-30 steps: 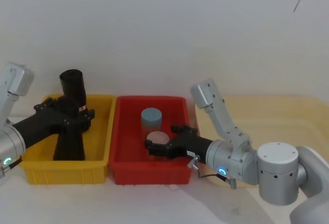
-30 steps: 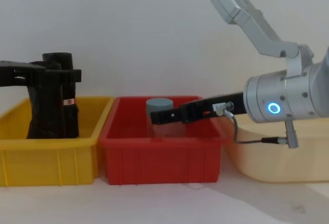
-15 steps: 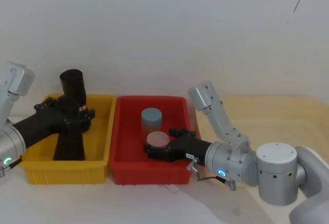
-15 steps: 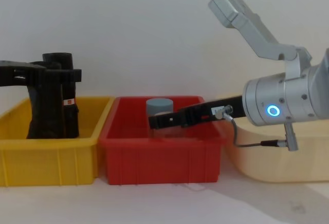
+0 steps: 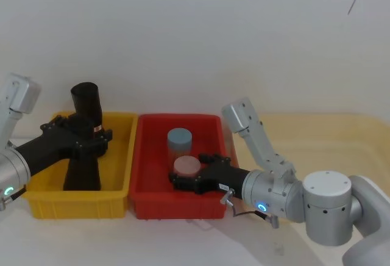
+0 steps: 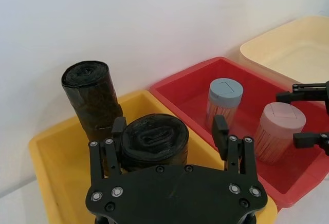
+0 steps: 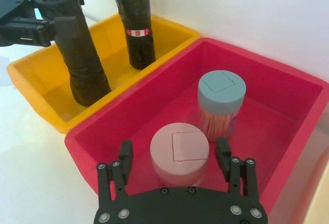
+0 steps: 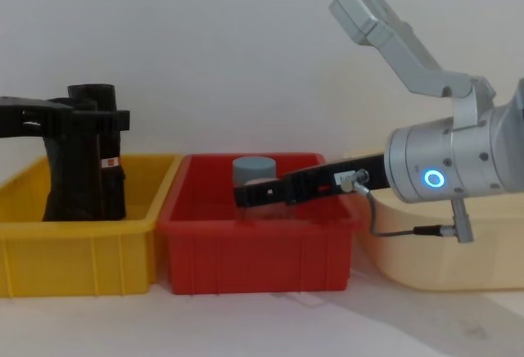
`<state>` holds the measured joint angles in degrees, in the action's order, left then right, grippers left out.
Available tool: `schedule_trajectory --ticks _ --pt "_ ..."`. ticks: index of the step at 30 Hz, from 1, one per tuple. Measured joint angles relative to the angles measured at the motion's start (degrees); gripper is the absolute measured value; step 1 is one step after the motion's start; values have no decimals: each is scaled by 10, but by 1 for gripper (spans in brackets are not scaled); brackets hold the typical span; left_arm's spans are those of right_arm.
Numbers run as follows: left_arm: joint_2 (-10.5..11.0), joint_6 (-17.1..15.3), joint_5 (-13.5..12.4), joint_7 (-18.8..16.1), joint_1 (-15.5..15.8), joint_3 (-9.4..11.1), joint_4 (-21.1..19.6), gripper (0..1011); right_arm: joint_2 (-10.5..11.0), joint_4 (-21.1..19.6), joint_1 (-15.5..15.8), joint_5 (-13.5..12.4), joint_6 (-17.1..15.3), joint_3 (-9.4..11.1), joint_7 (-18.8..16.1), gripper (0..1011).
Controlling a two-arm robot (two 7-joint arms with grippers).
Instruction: Pick up the garbage bag with the one hand and transfer it to the other hand.
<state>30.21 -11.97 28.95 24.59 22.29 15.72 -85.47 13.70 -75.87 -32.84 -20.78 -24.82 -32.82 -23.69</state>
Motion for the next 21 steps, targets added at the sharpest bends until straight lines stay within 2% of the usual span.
schedule_trajectory --ticks 7,9,10,11,13,14,21 --pt "0 0 0 0 0 0 0 872 0 -1 1 0 1 -1 0 855" --pt "0 0 0 0 0 0 0 823 0 -1 1 0 2 -1 0 802" --pt "0 0 0 0 0 0 0 768 1 -1 1 0 2 -1 0 747" --pt "0 0 0 0 0 0 0 750 1 -1 1 0 2 -1 0 747" --pt "0 0 0 0 0 0 0 712 1 -1 1 0 2 -1 0 675" --pt "0 0 0 0 0 0 0 657 1 -1 1 0 2 -1 0 647" --pt "0 0 0 0 0 0 0 536 1 -2 1 0 3 -1 0 644"
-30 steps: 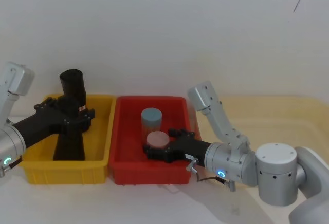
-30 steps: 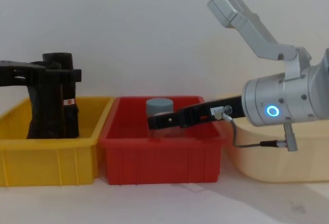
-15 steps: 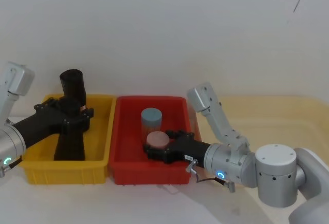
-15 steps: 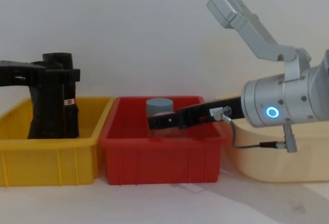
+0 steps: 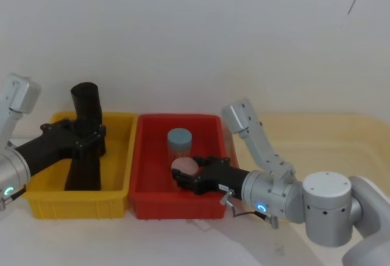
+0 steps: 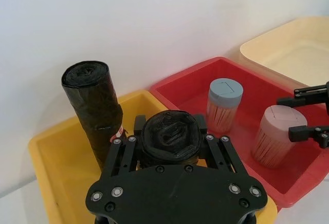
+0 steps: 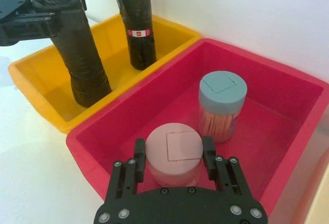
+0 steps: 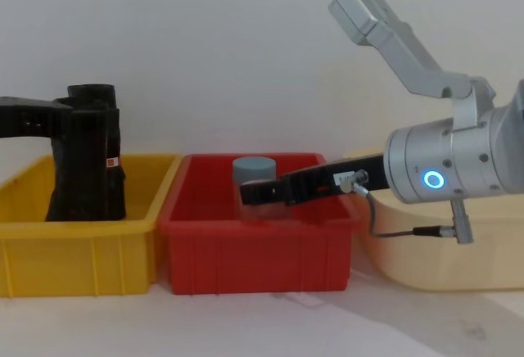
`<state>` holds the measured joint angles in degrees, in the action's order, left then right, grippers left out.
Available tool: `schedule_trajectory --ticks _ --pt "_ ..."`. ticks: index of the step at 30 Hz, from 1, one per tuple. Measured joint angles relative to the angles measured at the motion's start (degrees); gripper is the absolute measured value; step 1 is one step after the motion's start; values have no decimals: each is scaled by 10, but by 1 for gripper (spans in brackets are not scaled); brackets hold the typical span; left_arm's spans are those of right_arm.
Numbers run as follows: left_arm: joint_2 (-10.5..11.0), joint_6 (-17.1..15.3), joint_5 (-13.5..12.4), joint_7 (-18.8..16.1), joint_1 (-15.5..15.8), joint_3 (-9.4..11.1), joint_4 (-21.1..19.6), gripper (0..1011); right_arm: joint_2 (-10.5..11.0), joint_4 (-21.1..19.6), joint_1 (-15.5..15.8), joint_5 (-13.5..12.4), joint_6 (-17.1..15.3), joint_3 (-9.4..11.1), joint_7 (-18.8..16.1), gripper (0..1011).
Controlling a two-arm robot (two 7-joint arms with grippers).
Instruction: Pick up the garbage bag with the one hand and transfer it to the other hand.
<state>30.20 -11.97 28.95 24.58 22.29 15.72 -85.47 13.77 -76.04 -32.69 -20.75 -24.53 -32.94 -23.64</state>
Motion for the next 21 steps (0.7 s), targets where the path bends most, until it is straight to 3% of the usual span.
schedule_trajectory --ticks 21 --pt "3 1 -1 1 3 3 0 418 0 -3 0 0 2 2 0 644"
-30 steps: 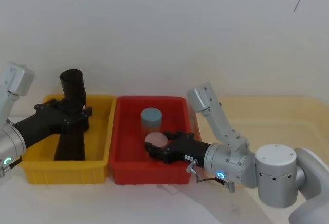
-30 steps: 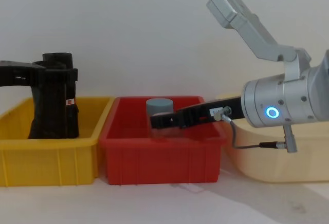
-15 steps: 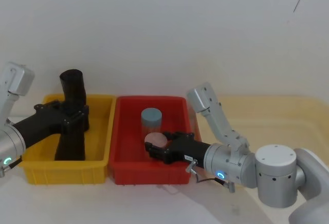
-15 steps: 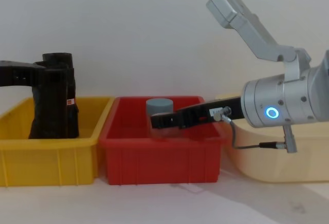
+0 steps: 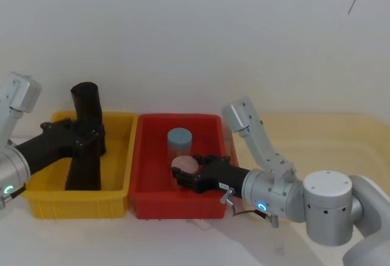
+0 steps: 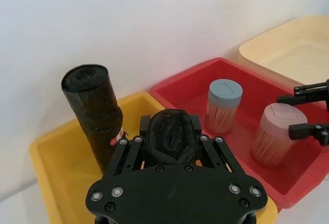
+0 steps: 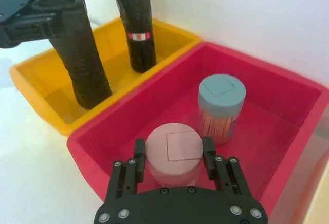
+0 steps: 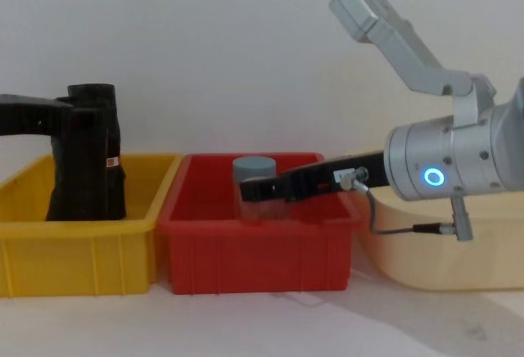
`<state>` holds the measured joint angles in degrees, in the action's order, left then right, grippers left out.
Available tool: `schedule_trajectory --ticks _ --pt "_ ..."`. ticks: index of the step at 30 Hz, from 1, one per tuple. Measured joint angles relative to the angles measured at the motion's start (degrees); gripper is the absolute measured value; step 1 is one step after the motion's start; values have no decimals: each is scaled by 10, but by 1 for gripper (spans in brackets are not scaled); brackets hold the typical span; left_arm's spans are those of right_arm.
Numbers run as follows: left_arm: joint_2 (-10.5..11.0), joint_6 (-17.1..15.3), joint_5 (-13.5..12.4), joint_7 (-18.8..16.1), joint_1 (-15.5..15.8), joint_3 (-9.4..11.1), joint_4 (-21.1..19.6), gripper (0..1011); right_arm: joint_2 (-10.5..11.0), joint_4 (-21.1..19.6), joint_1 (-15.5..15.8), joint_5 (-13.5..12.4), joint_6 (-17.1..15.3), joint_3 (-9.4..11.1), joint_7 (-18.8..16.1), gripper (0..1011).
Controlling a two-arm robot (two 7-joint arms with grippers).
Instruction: Pick up the garbage bag with the one hand and transfer it to the other hand.
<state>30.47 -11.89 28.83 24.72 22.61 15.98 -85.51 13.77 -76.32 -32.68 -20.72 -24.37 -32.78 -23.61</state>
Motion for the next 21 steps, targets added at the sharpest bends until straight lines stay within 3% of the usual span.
schedule_trajectory --ticks 10,21 --pt "7 7 -4 18 32 8 -8 387 4 -24 -8 -10 16 18 0 644" --pt "-4 17 0 56 111 23 -8 387 22 -67 -29 -17 38 50 9 644"
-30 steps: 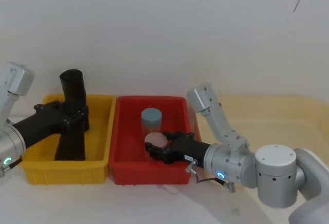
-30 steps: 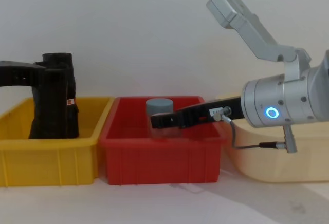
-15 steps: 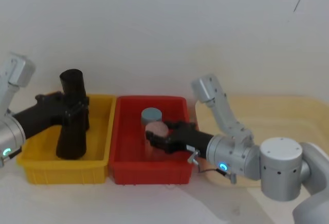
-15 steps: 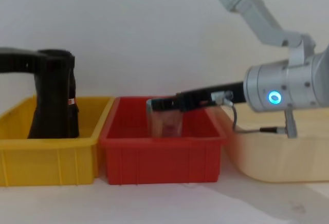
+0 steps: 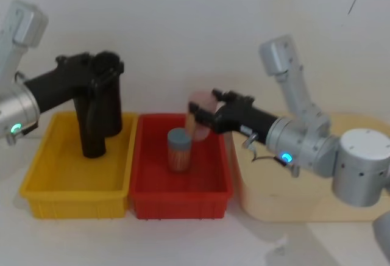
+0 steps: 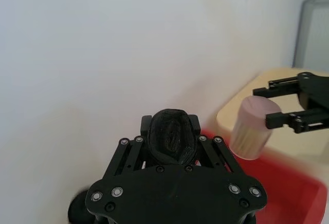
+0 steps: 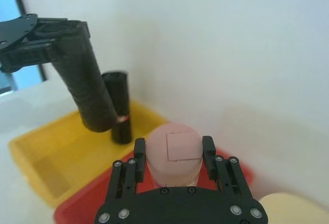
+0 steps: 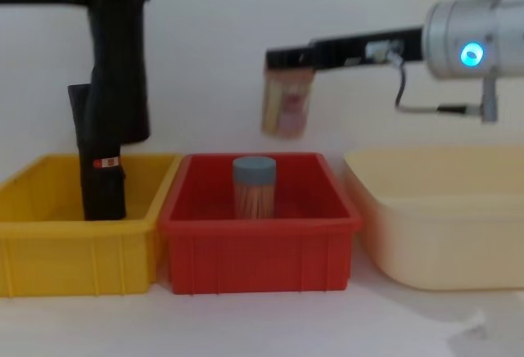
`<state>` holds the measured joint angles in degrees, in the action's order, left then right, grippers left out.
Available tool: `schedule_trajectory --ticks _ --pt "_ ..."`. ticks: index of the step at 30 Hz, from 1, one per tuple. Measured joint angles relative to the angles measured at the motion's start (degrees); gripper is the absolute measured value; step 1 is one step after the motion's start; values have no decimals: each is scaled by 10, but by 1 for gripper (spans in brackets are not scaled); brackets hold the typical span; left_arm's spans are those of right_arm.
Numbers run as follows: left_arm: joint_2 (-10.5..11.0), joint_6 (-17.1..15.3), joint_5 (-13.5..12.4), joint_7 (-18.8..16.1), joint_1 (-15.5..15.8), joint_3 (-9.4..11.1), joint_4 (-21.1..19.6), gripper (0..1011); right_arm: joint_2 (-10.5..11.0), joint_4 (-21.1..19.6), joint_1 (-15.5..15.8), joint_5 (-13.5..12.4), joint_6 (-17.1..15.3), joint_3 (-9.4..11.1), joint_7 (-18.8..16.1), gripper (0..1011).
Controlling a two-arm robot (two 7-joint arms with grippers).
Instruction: Pick up the garbage bag with the one hand and transfer it to the other hand.
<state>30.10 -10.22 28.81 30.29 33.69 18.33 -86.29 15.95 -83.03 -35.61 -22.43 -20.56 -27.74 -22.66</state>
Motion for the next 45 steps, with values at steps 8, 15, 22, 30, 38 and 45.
schedule_trajectory --ticks 8,15,22,30,38,45 --pt "-24 13 12 36 57 17 24 387 25 -32 -11 6 4 25 17 644" --pt "-58 32 28 81 111 39 68 387 58 -65 -8 17 -6 55 37 644" --pt "-94 55 40 126 154 62 126 387 89 -94 10 24 -27 83 54 644" --pt "-164 110 49 196 226 93 268 387 130 -123 49 31 -64 122 77 644" --pt "-255 212 90 278 333 140 521 387 150 -134 78 31 -83 148 88 683" --pt "-299 263 120 317 386 171 645 387 158 -138 91 31 -91 160 93 886"
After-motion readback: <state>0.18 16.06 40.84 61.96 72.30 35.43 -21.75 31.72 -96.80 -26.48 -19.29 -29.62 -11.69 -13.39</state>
